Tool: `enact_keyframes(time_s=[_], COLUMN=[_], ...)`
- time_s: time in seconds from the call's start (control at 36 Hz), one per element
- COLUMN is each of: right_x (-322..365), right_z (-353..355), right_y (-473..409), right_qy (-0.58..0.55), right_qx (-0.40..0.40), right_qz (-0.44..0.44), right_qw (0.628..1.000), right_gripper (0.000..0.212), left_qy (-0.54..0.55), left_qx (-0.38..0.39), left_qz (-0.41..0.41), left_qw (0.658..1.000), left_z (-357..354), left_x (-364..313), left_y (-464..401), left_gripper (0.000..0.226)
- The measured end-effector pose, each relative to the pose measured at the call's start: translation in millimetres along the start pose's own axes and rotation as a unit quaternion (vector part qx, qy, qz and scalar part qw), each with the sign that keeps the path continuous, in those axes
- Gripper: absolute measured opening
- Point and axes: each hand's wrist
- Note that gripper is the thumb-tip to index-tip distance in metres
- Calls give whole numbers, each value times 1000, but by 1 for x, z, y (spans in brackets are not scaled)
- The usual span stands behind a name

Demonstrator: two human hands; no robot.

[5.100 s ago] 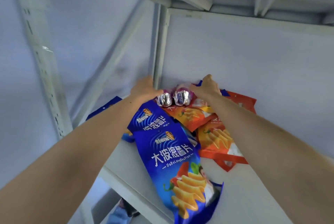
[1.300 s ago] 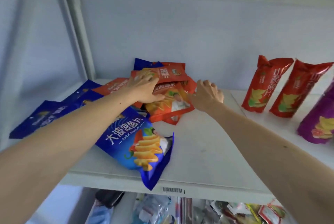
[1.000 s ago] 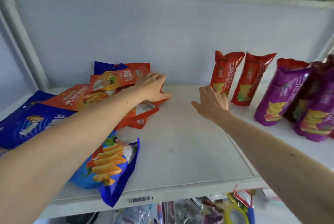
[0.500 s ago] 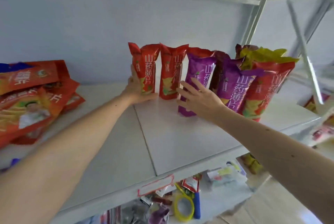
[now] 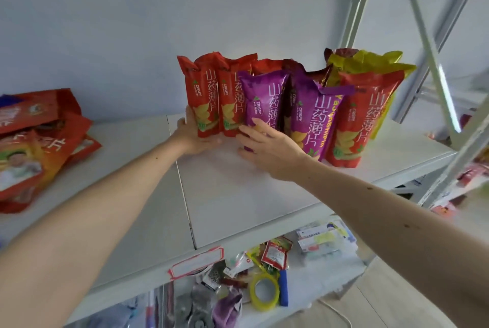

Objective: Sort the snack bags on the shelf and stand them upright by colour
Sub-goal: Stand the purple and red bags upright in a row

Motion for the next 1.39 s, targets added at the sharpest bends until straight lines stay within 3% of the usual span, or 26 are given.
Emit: enact_keyframes(time_s=[0.06,0.19,0.33,0.47,0.58,0.69,0.92,1.0,1.19,1.33,1.39], right_x=[4,9,10,14,19,29,81,100,141,173,184], right_z=[3,15,20,21,29,58,132,162,228,251,256], right_y=[7,30,55,58,27,-26,-133,-171,-271,-334,-353], right_qy=[-19,-48,-79,-98,-114,-144,-254,-318,-458,-468,-476], right_qx=[-4,-6,8,-12,-35,-91,-178,-190,-86,8,37], right_qz=[2,-14,-26,-19,10,37,71,55,-22,-20,-21], right_qw=[1000,999,997,995,993,985,948,927,884,883,878], right_gripper=[50,51,48,39,44,47,53,53,62,64,57], left_qy=[-55,-91,-96,-115,-136,-156,-178,-187,-189,-134,-130], left_qx=[32,55,56,68,60,4,-121,-121,-83,-15,15], left_qz=[-18,-40,-90,-80,-23,61,164,207,310,320,318], left_qw=[998,993,990,988,989,986,963,952,928,938,939], left_z=[1,4,1,10,28,60,124,150,200,211,210], left_x=[3,-5,-37,-41,-21,16,114,152,236,306,317], left_y=[5,26,46,73,96,131,220,244,278,281,278], left_gripper=[123,139,105,108,104,100,85,89,85,100,93])
Point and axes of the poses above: each hand's wrist, its own y-axis away from the middle knuckle, its own z-axis out of the back of the hand, x = y × z, and after that the axes turned 4 degrees about x, right-handed
